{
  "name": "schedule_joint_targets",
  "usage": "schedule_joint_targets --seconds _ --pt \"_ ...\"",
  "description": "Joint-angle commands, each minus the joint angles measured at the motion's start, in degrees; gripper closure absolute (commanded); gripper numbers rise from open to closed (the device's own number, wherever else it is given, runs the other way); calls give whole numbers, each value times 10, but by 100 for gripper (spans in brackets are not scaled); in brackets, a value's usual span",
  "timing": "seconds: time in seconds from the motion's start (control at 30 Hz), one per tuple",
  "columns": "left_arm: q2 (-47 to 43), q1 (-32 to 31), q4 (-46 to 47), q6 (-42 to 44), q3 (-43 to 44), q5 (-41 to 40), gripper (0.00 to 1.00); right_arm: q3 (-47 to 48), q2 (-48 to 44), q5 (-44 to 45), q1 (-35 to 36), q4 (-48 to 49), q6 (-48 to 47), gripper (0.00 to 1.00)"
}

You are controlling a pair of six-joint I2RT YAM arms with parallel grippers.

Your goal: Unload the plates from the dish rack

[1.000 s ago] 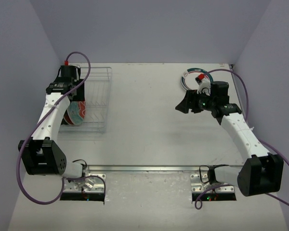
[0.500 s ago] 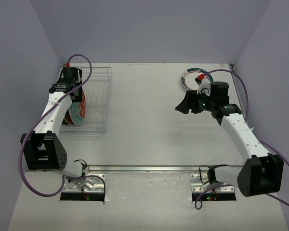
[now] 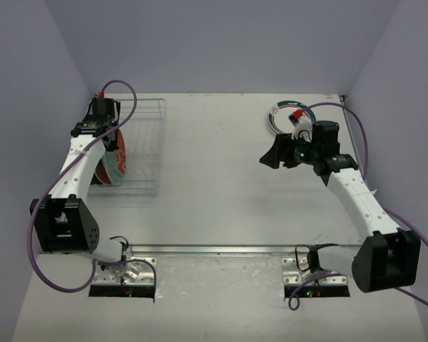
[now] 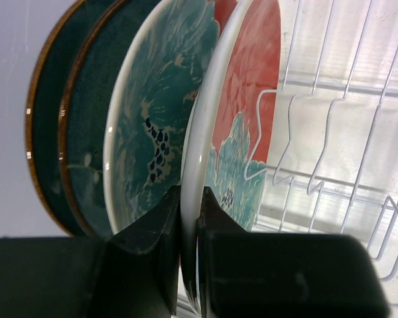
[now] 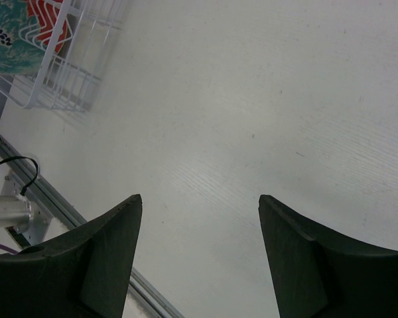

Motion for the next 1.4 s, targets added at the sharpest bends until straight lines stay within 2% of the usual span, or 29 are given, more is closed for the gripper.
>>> schedule_joint_targets --seconds 0.0,0.3,0.4,0.47,0.57,0.67,0.8,1.07,1.37 --pt "-65 -2 43 16 101 -14 100 10 -13 -10 8 34 -4 29" --pt "-86 -2 40 53 193 -11 100 16 -12 -10 15 41 0 29" --pt "-92 -3 23 49 226 55 100 15 -14 -13 14 53 3 29" --pt "-111 -3 3 34 253 174 100 10 -21 -26 15 79 5 29" --pt "-125 -3 -25 19 262 296 100 6 -22 -37 16 96 13 28" --pt "-154 -3 -31 -19 217 522 100 12 -16 -56 25 110 24 28" --pt "-182 -20 -13 -68 144 671 100 23 -7 -75 53 127 34 28" --pt "-201 -75 -29 -53 59 760 100 59 24 -95 151 131 -7 27" --pt "-209 -107 -45 -17 22 736 100 104 77 -126 243 79 -39 34"
